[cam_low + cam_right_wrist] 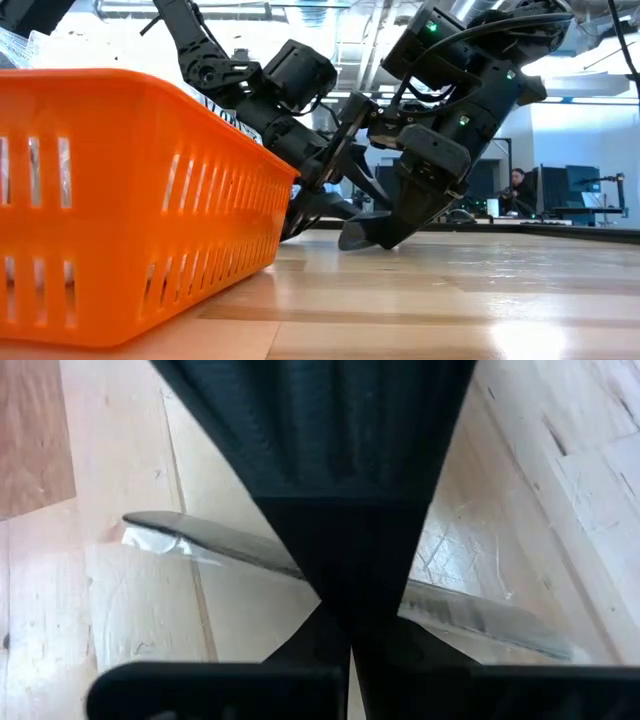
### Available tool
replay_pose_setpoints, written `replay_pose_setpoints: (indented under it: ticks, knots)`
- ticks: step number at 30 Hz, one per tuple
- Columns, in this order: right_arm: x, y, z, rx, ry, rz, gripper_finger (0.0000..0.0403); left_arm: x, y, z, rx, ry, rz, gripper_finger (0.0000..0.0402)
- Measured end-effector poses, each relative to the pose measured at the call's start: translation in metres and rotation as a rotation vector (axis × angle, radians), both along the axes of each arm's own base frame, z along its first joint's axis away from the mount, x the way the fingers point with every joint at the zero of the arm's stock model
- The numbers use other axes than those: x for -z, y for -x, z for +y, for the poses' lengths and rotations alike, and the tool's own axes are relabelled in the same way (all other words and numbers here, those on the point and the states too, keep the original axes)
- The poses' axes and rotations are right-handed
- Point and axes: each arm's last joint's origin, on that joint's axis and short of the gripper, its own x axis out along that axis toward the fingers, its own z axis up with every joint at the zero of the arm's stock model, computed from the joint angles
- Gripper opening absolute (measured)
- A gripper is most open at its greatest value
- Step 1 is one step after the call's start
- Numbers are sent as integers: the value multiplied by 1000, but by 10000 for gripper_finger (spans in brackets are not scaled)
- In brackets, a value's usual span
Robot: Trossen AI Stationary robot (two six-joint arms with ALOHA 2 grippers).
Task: Pick & Place Travel size toiletries
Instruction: Put the black comb into the left red basket
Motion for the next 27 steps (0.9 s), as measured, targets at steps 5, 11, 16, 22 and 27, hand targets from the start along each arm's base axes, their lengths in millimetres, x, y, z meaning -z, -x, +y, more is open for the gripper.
replay_pose_setpoints:
  ticks: [5,11,16,22,27]
  knots:
    - [0,0,0,0,0,1,0,0,0,0,7,-14,1,63]
    - [0,0,0,-2,-2,3,0,-4,3,0,29,-57,8,48]
    - [0,0,0,-9,0,2,0,-9,10,3,36,-70,77,89]
    - [0,0,0,-10,-3,1,0,-6,13,4,42,-93,121,140]
    - [0,0,0,-10,-2,1,0,-7,13,4,35,-98,119,129]
